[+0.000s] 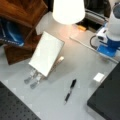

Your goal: Turn off the lamps. Pick up the book. Place the book on the shelf position.

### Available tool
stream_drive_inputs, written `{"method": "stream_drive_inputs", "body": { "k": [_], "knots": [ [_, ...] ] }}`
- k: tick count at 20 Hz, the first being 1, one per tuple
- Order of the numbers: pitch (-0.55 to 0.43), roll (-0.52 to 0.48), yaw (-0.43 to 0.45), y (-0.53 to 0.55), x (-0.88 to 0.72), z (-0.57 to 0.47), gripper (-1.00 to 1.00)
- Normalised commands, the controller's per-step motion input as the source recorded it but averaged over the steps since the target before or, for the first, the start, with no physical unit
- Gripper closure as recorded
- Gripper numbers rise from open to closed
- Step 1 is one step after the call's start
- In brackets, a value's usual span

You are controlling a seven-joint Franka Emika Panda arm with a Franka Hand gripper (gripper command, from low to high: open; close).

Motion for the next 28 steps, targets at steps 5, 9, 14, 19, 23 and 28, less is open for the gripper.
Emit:
{"method": "stream_drive_inputs", "body": {
  "k": [5, 9, 14, 19, 23, 28],
  "knots": [
    [-0.642, 0.067, -0.001, -0.24, -0.95, -0.61, 1.0],
    [-0.655, 0.082, 0.005, -0.25, -0.94, -0.57, 1.0],
    [-0.586, 0.081, -0.006, -0.27, -0.99, -0.51, 1.0],
    [-0.509, 0.084, -0.023, -0.25, -1.0, -0.31, 1.0],
    [-0.467, 0.081, -0.038, -0.21, -1.0, -0.17, 1.0],
    [-0.443, 0.085, -0.06, -0.16, -0.94, -0.09, 1.0]
  ]
}}
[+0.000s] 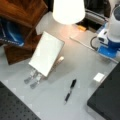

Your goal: Turn off the lamps. Pick up the book. Place the book on the shelf position.

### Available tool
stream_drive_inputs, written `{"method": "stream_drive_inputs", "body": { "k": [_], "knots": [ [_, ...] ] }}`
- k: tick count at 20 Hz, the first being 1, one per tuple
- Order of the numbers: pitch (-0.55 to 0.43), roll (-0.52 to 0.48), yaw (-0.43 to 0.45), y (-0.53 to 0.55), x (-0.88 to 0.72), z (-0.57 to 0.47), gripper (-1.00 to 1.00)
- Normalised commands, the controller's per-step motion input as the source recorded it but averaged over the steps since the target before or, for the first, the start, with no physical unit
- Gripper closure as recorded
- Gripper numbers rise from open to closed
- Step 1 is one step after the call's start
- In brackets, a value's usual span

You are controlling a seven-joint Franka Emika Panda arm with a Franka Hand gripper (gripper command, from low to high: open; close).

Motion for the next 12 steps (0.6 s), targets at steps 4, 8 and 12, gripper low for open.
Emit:
{"method": "stream_drive_inputs", "body": {
  "k": [4, 8, 12],
  "knots": [
    [-0.431, 0.099, -0.071, -0.17, -0.78, -0.13, 1.0],
    [-0.406, 0.099, -0.076, -0.19, -0.72, -0.16, 1.0],
    [-0.397, 0.074, -0.126, -0.21, -0.73, -0.12, 1.0]
  ]
}}
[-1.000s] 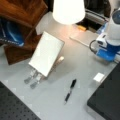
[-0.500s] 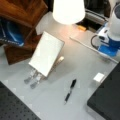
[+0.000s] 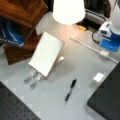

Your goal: Turn off the lamps. Pick up the book. Place the book on the shelf position.

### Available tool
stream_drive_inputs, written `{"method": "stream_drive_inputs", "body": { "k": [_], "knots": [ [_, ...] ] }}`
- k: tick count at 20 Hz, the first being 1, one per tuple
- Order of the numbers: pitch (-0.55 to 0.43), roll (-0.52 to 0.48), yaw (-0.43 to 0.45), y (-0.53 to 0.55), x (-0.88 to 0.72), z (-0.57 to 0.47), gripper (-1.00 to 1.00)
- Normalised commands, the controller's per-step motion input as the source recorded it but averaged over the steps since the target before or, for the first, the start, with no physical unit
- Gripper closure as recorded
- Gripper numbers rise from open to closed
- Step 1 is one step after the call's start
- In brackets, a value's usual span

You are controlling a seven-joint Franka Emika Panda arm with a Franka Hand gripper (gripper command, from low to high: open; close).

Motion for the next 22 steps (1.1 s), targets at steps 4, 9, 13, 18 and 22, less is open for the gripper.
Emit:
{"method": "stream_drive_inputs", "body": {
  "k": [4, 9, 13, 18, 22],
  "knots": [
    [-0.296, 0.076, -0.13, -0.22, -0.72, 0.01, 1.0],
    [-0.215, 0.064, -0.114, -0.23, -0.58, -0.07, 1.0],
    [-0.218, 0.121, -0.06, -0.3, -0.4, -0.19, 1.0],
    [-0.202, 0.164, -0.029, -0.38, -0.33, -0.2, 1.0],
    [-0.204, 0.175, 0.053, -0.46, -0.27, -0.27, 1.0]
  ]
}}
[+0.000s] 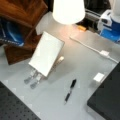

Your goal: Turn off the lamps. Pick up the book. Place the book on the shelf position.

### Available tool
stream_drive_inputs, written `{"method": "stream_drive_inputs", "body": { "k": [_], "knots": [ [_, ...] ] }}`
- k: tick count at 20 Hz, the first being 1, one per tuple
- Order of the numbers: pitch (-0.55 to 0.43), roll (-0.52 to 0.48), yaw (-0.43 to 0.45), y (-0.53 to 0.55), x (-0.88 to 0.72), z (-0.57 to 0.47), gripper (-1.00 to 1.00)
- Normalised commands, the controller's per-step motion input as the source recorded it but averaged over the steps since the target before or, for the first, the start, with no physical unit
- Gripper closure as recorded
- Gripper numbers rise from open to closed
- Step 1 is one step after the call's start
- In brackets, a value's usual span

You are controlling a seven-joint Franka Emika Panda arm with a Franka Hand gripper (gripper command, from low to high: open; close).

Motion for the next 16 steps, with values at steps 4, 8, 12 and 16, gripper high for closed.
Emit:
{"method": "stream_drive_inputs", "body": {
  "k": [4, 8, 12, 16],
  "knots": [
    [-0.244, 0.128, 0.097, -0.47, -0.26, -0.49, 1.0],
    [-0.297, 0.079, 0.02, -0.32, -0.33, -0.58, 1.0],
    [-0.361, 0.054, -0.041, -0.14, -0.45, -0.53, 1.0],
    [-0.405, 0.059, -0.093, -0.02, -0.57, -0.4, 1.0]
  ]
}}
